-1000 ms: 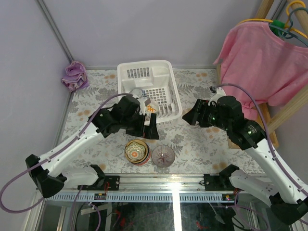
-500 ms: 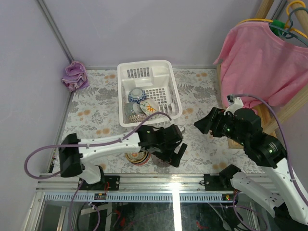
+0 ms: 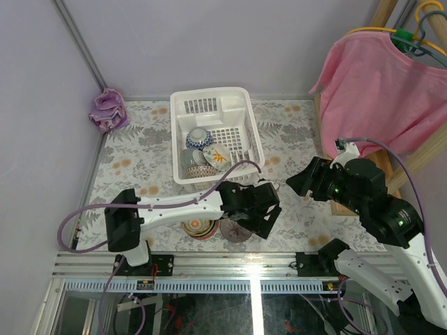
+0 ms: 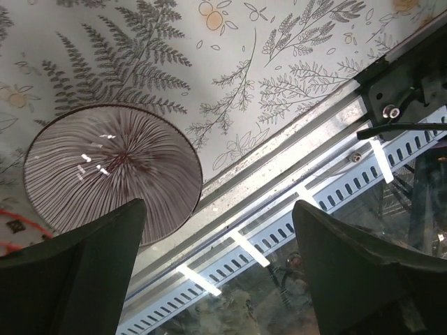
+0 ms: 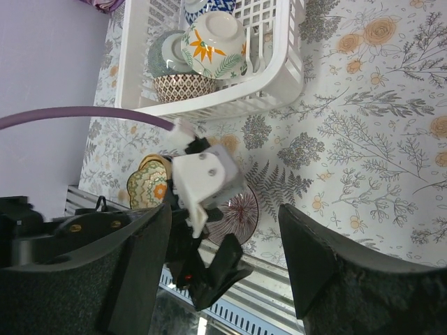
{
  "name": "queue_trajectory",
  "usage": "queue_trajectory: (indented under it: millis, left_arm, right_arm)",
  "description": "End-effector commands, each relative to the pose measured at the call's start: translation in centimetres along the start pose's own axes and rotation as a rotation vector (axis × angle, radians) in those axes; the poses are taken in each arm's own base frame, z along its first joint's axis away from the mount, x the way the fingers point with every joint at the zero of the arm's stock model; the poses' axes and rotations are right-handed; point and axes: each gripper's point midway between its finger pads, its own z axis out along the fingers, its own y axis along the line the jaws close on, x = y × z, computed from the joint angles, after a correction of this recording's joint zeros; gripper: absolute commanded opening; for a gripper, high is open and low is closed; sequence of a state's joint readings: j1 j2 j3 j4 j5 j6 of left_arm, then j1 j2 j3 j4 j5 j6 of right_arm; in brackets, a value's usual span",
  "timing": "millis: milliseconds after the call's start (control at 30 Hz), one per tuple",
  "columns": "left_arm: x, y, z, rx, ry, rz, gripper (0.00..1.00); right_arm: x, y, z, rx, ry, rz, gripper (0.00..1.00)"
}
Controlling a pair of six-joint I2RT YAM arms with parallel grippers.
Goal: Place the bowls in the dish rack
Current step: Pick up the bowl from the center of the board.
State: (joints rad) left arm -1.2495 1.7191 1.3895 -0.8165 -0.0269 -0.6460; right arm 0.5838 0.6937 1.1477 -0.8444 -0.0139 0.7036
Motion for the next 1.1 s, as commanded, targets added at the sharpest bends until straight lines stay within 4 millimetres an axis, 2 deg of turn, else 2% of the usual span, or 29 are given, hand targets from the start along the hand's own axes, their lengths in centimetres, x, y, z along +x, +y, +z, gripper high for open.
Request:
queue_trajectory:
  millis: [0, 167, 233, 333, 433, 567, 700, 767, 800, 867, 1067]
  left_arm:
    - [-1.7, 0.3, -4.6, -0.005, -0.125, -0.017, 0.83]
    - [-0.5, 3.3, -8.5, -0.080, -0.174, -0.100, 0.66]
    - [0.6, 5.1, -10.1, -0.117, -0.195, -0.160, 0.66]
    - [2.3, 7.8, -12.0, -0.158, -0.239, -0.264, 0.74]
    - [3.0, 9.5, -13.5, -0.166, -0.292, -0.335, 0.77]
    - [3.8, 10.8, -13.6, -0.201, -0.287, -0.362, 0.81]
    - [3.4, 7.8, -12.2, -0.065, -0.248, -0.318, 0.81]
    - [3.3, 7.3, -11.5, -0.066, -0.231, -0.287, 0.81]
    - [3.4, 7.6, -11.3, -0.089, -0.220, -0.275, 0.81]
    - [4.0, 9.3, -11.3, -0.188, -0.205, -0.268, 0.81]
    - [5.6, 13.3, -12.9, -0.358, -0.239, -0.393, 0.76]
  right_arm:
    - [-0.7, 0.5, -0.4, -0.019, -0.025, -0.025, 0.70]
    - [-0.3, 0.6, 0.3, -0.030, -0.013, -0.025, 0.70]
    - [-0.1, 0.6, 0.5, -0.038, -0.008, -0.025, 0.70]
    - [0.0, 0.7, 0.7, -0.042, -0.006, -0.025, 0.70]
    - [0.3, 0.7, 1.3, -0.055, 0.002, -0.019, 0.70]
    - [0.7, 0.8, 2.1, -0.063, 0.020, -0.015, 0.70]
    - [1.1, 0.6, 2.4, -0.062, 0.032, -0.013, 0.70]
    - [1.1, 0.7, 2.4, -0.067, 0.029, -0.012, 0.70]
    - [1.2, 0.6, 2.4, -0.066, 0.031, -0.011, 0.70]
    - [1.2, 0.6, 2.3, -0.067, 0.033, -0.010, 0.70]
    - [1.7, 0.4, 2.4, -0.070, 0.041, -0.011, 0.70]
